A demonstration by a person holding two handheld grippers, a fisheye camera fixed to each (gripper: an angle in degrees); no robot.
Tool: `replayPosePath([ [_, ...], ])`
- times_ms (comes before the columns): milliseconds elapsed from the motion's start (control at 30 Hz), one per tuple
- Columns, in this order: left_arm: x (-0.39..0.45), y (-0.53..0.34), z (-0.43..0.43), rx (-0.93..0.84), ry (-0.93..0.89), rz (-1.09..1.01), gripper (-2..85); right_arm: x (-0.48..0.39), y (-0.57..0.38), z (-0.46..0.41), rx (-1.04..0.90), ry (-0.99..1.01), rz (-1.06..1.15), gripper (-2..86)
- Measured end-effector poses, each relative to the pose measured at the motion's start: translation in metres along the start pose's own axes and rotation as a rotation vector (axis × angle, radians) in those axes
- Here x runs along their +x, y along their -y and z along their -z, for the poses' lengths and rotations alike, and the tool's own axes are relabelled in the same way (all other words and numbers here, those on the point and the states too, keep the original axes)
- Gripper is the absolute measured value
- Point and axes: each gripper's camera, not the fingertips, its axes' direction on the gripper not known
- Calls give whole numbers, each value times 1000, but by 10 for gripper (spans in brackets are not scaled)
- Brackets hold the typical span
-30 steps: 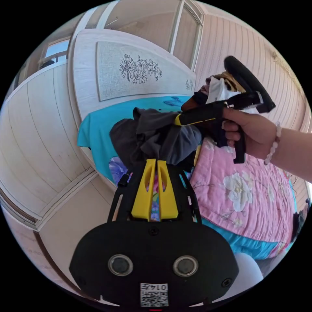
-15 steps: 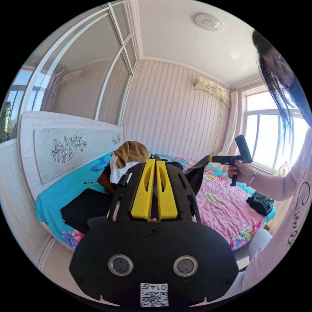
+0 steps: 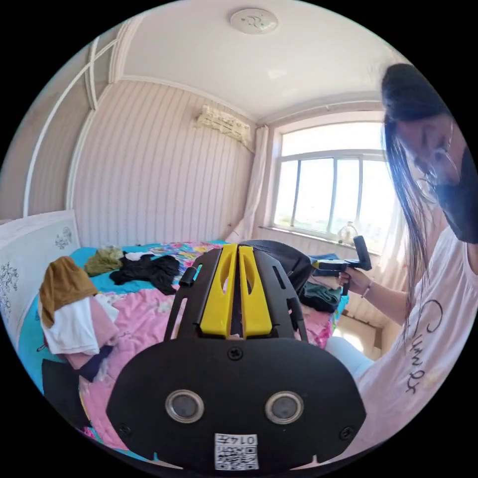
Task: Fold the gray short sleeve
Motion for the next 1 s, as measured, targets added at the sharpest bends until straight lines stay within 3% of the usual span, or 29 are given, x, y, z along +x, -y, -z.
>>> replayPosePath([
  [133,36,-79,-104,-287,-217,146,-10,59,-73,-22,-304,-154,-200,1],
  [200,61,-150,-163,-539,-325,266,-10,91,-125,-49,-533,-176,-317,3],
  [300,105,-203,-197,-749,-419,208,-9,115,-156,-64,-674,-193,-412,8],
  [400,120,-208,-193,-743,-353,118,-7,127,-145,-62,-655,-257,-390,23],
  [533,79,-202,-175,-669,-250,256,0,133,-106,-62,-594,-425,-290,55],
  [600,40,-205,-163,-650,-50,311,13,131,-78,-61,-483,-471,-255,64],
  [733,-21,-222,-163,-652,216,451,57,112,-44,-89,-372,-281,-136,75],
  [867,-56,-241,-199,-619,212,582,78,82,-25,-161,-502,-66,-67,179],
  [1000,-65,-268,-238,-760,139,633,4,68,-40,-215,-711,5,-31,131],
])
